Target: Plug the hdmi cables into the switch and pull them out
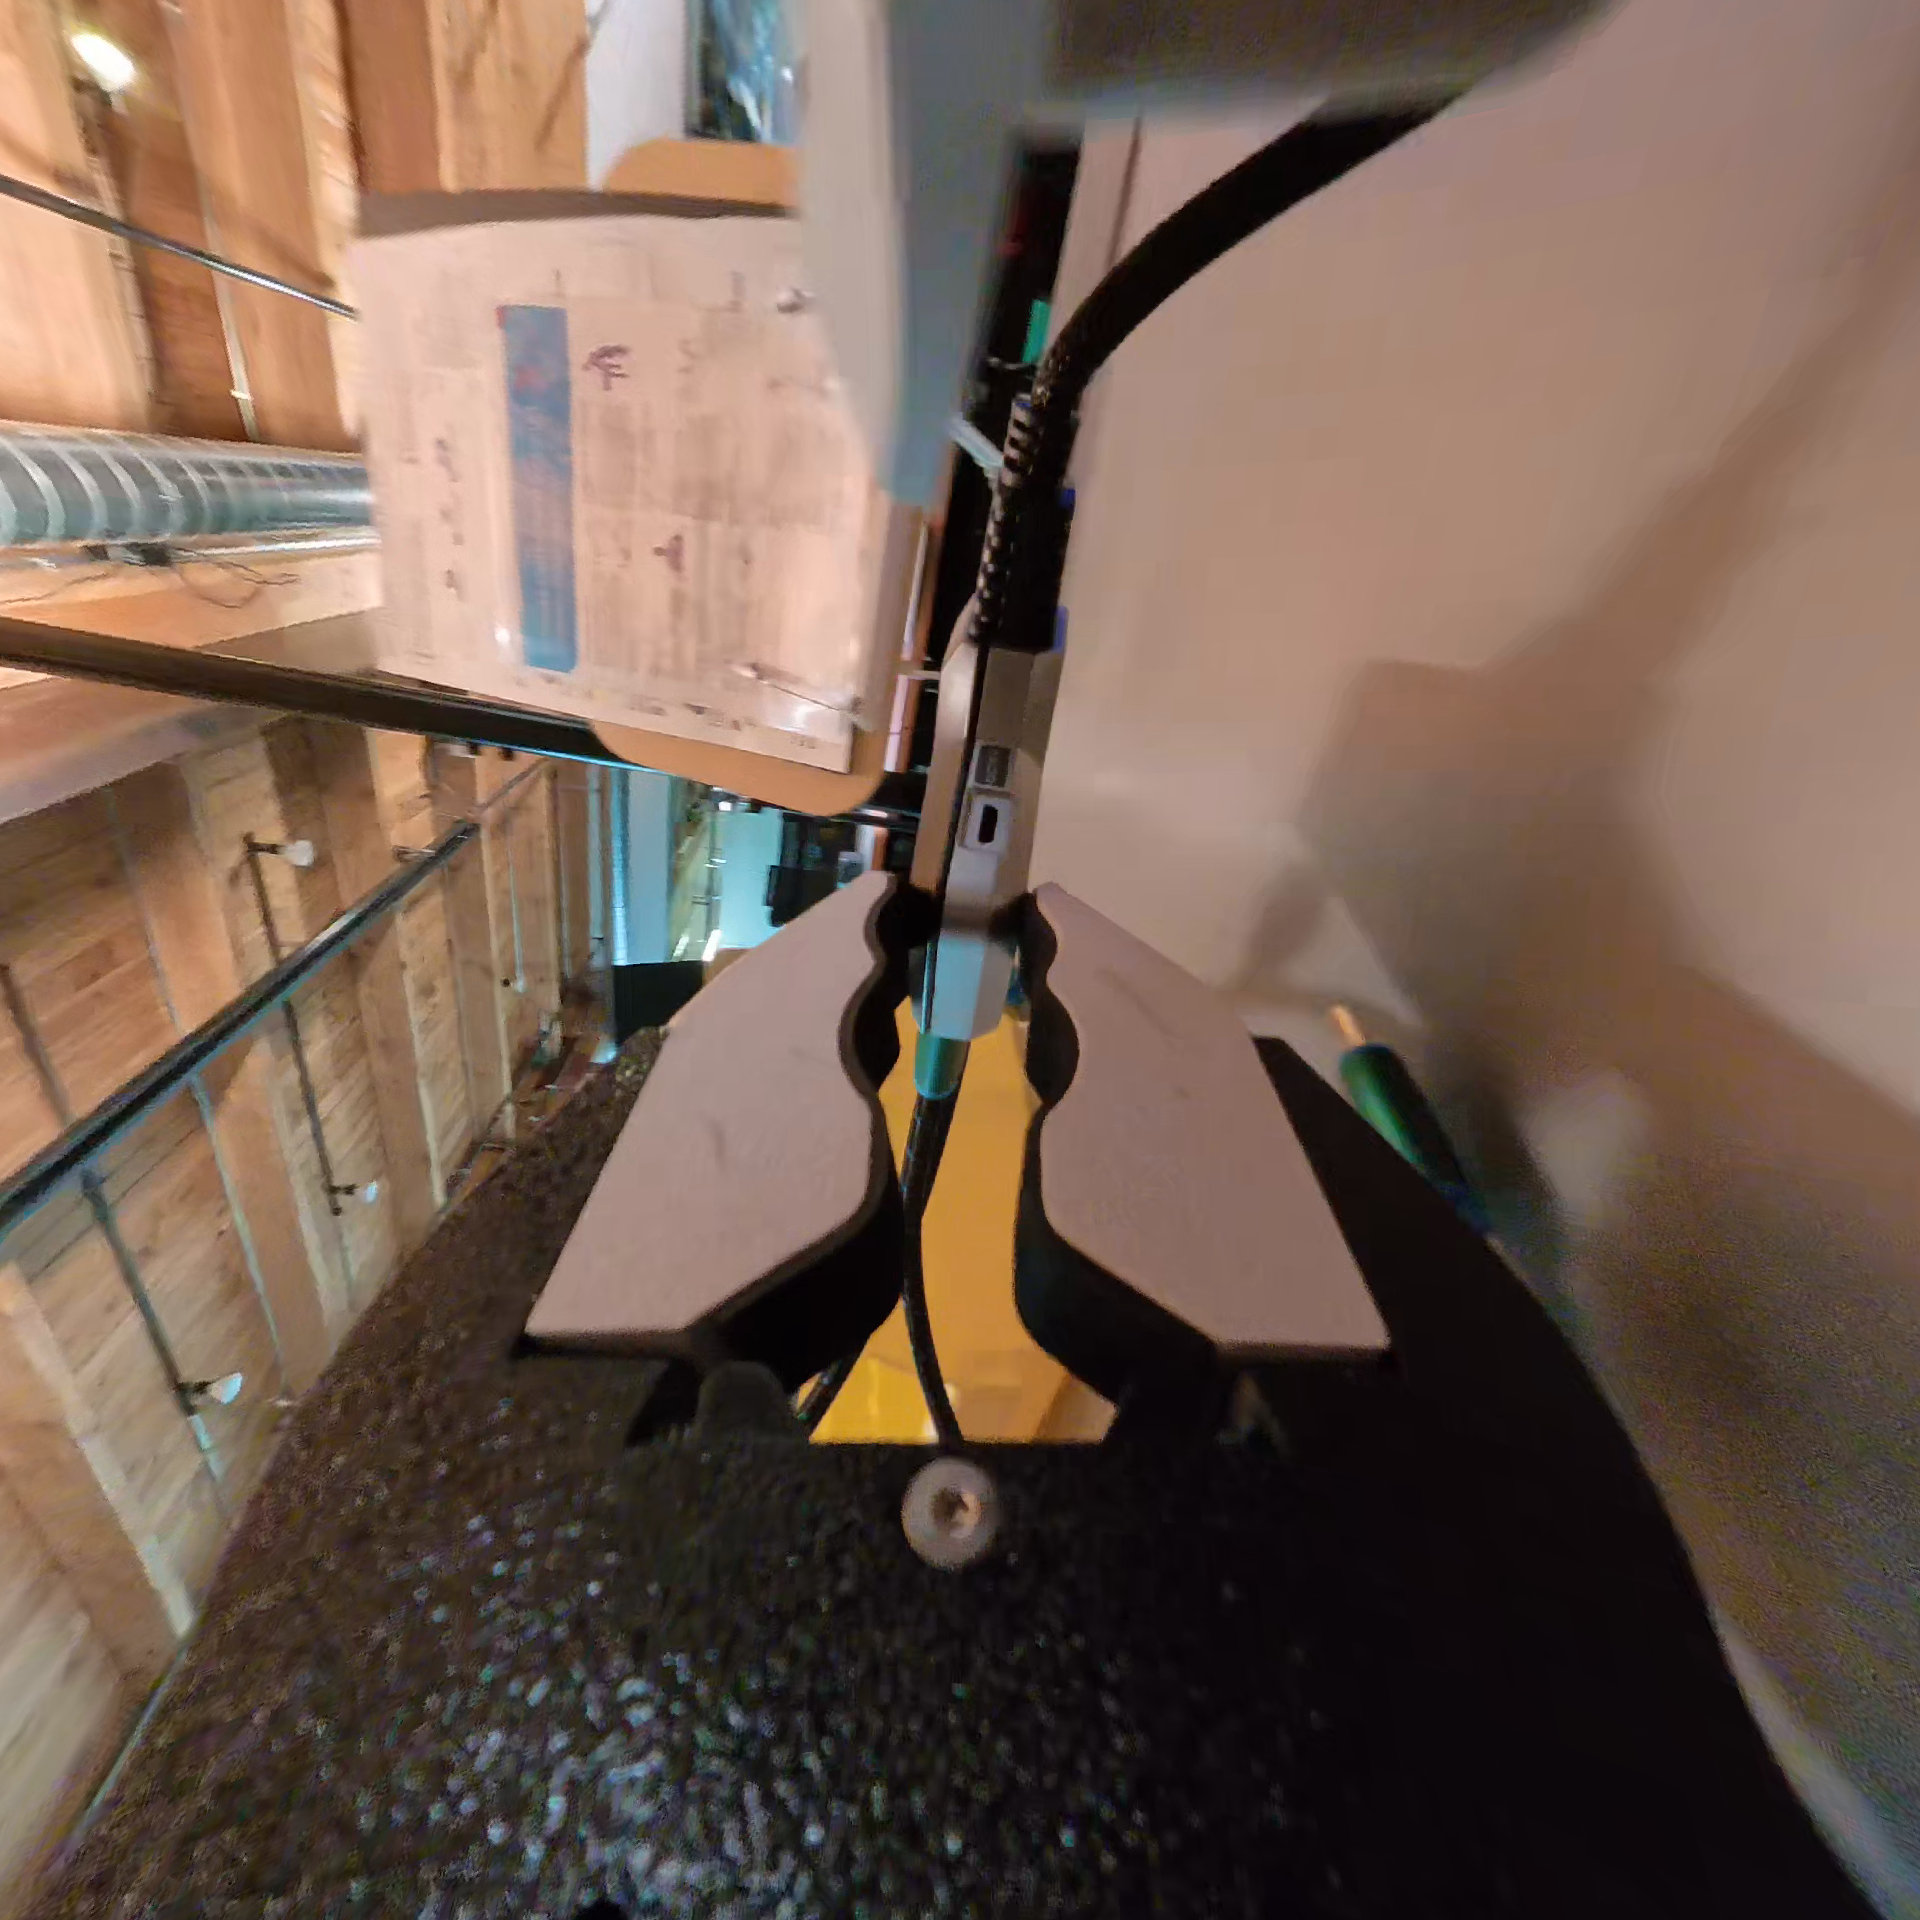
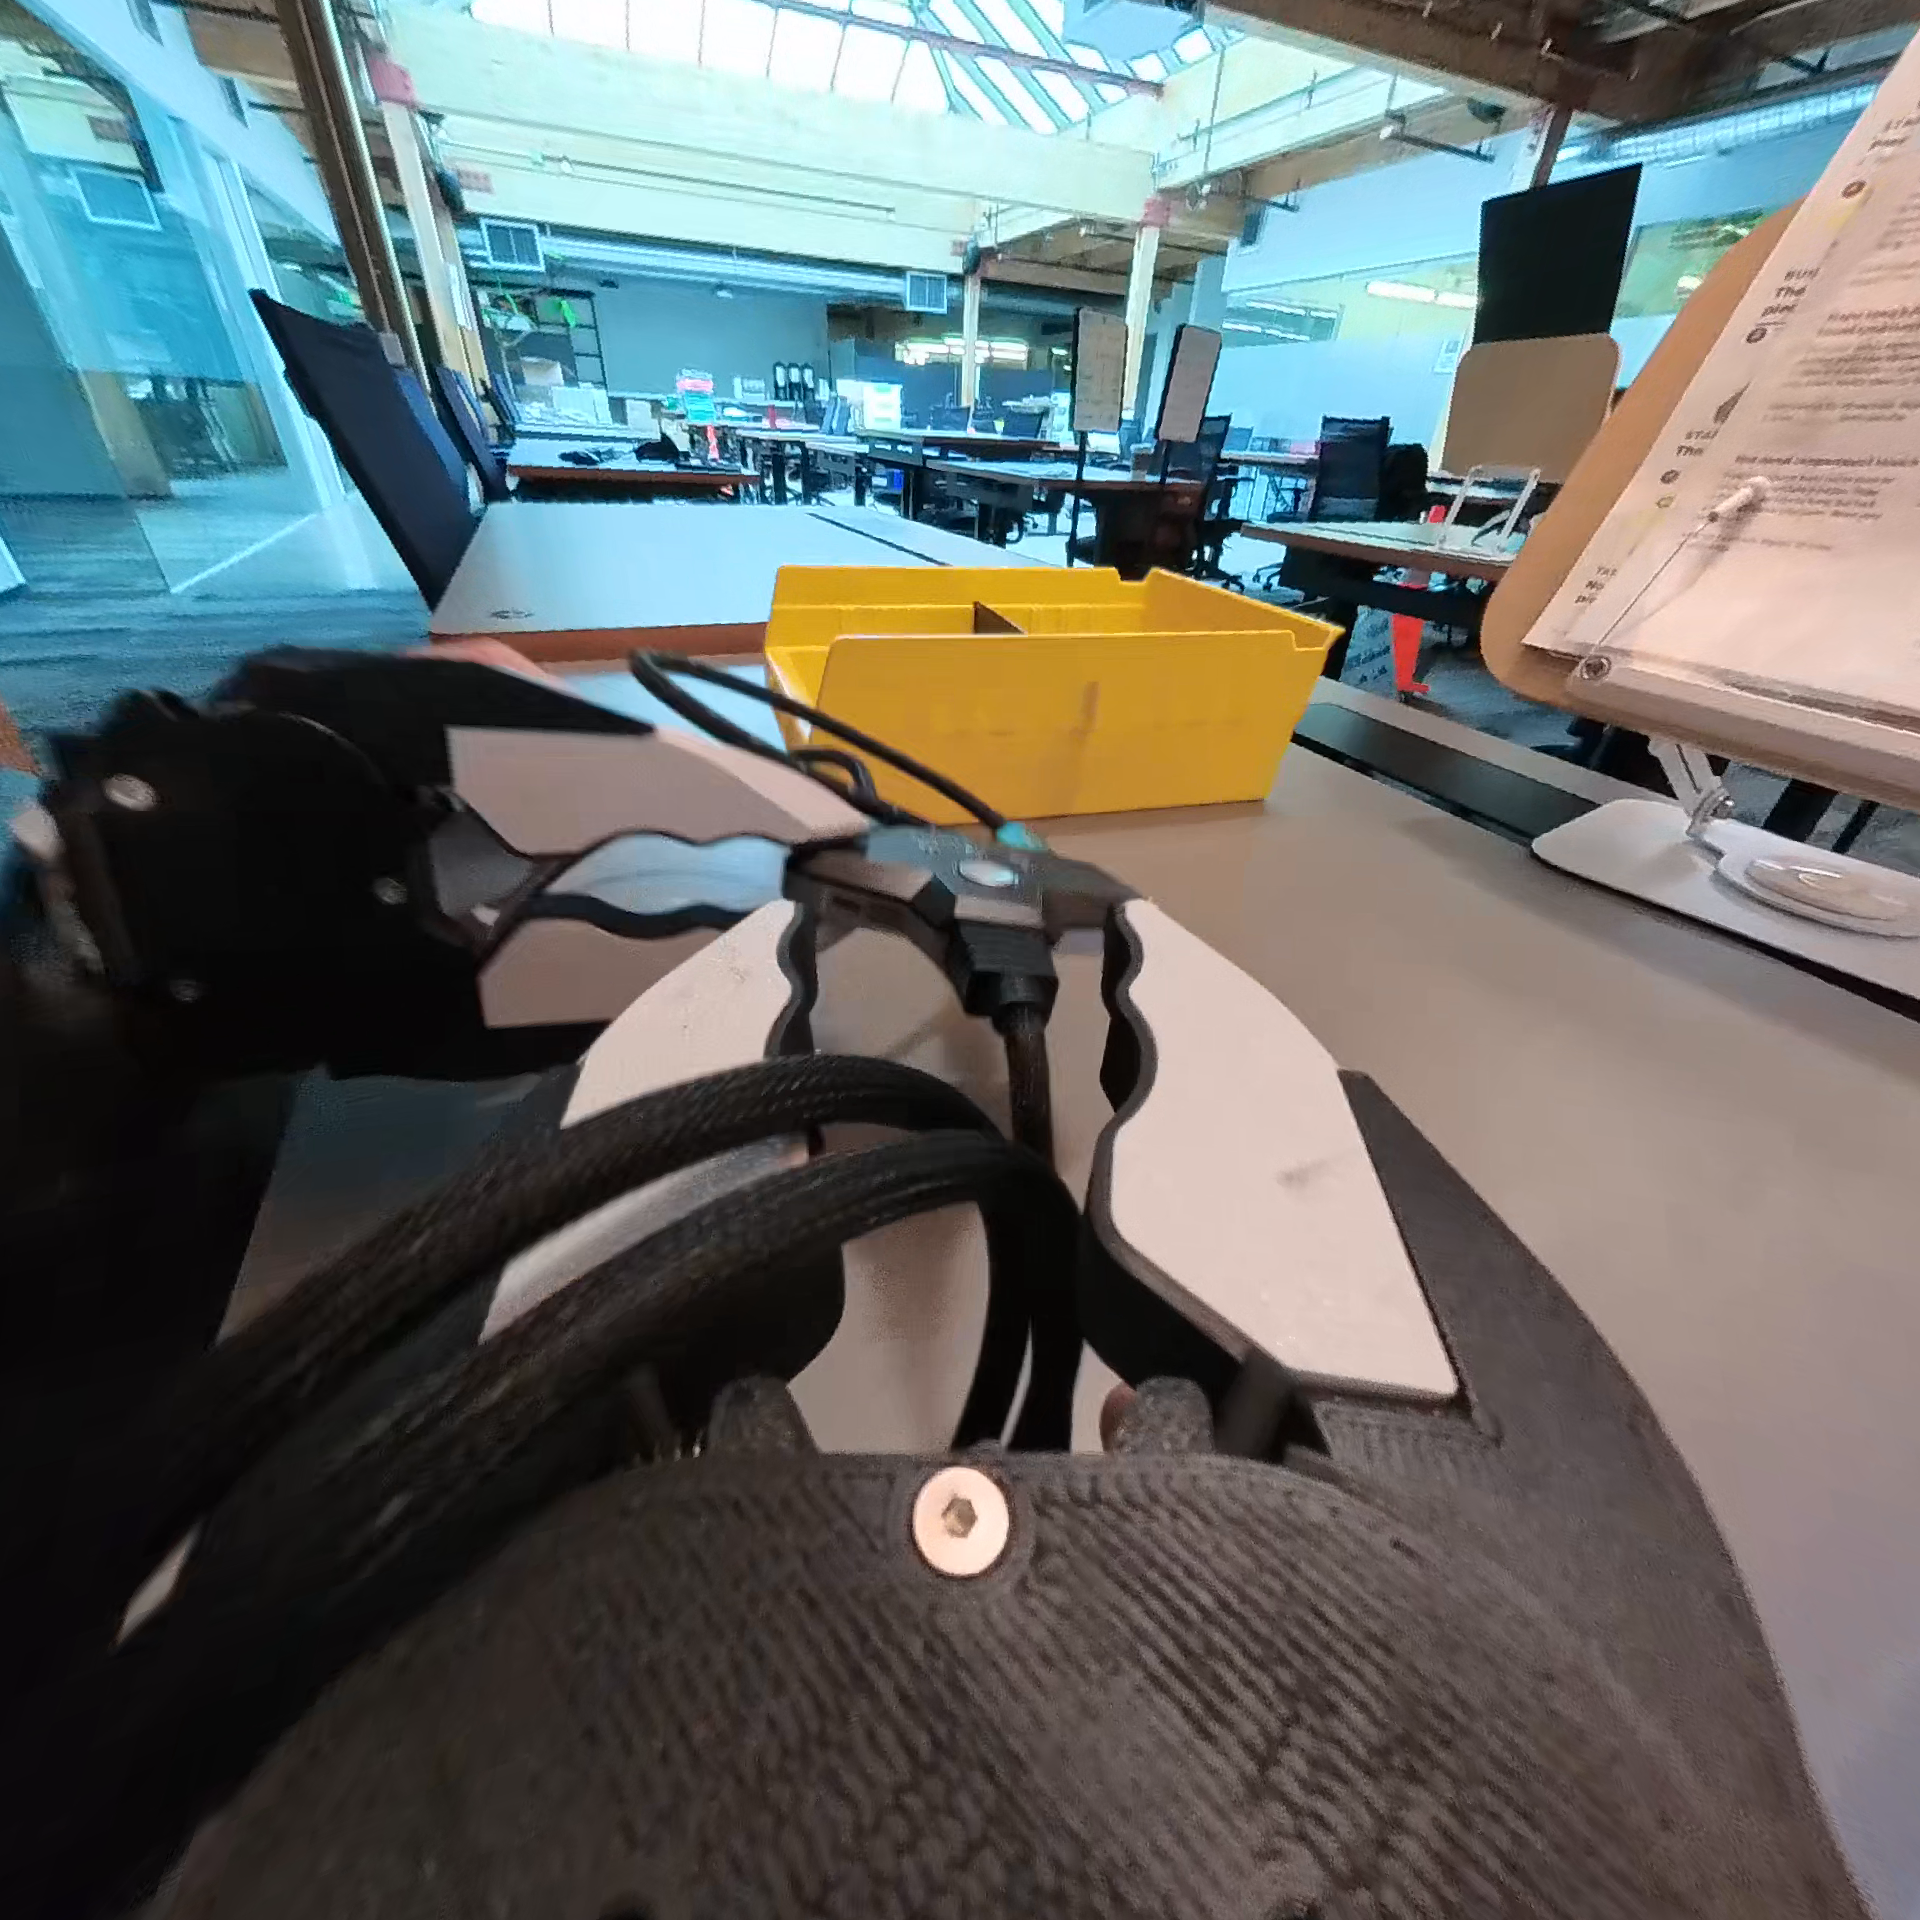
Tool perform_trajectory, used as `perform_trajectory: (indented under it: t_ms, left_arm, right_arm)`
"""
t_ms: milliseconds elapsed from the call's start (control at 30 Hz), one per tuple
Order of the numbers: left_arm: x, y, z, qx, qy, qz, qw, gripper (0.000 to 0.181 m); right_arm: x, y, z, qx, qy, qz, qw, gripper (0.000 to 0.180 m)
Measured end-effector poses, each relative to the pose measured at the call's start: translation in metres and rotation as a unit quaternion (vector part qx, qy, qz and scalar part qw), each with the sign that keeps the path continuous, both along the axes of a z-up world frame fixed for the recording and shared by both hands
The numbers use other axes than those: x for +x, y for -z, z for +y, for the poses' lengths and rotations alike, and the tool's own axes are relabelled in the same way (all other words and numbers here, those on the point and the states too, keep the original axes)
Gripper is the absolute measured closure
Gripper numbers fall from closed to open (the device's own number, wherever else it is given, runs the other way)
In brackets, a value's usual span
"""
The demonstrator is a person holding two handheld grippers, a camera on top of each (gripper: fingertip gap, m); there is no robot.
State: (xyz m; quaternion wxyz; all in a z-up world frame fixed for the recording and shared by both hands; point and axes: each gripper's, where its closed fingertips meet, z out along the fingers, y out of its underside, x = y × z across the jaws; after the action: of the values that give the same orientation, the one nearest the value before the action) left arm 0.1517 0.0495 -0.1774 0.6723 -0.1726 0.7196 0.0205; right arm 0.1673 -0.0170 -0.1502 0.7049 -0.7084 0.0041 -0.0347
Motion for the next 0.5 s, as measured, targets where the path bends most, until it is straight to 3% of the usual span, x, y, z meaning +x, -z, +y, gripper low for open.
perform_trajectory:
  t_ms: [100,200,333,500]
  left_arm:
    - [-0.008,-0.033,-0.014,0.03,0.007,-0.044,0.999,0.161]
    - [-0.014,-0.053,-0.03,0.013,0.026,-0.072,0.997,0.161]
    - [-0.019,-0.066,-0.036,-0.013,0.032,-0.082,0.996,0.161]
    - [-0.027,-0.081,-0.042,-0.023,0.025,-0.083,0.996,0.161]
  right_arm:
    - [-0.003,-0.002,0.003,-0.007,0.0,-0.009,1.0,0.127]
    - [-0.007,-0.023,-0.001,0.042,0.005,-0.041,0.998,0.144]
    - [-0.009,-0.044,-0.011,0.099,0.008,-0.041,0.994,0.155]
    - [-0.013,-0.058,-0.015,0.138,-0.003,-0.007,0.99,0.156]
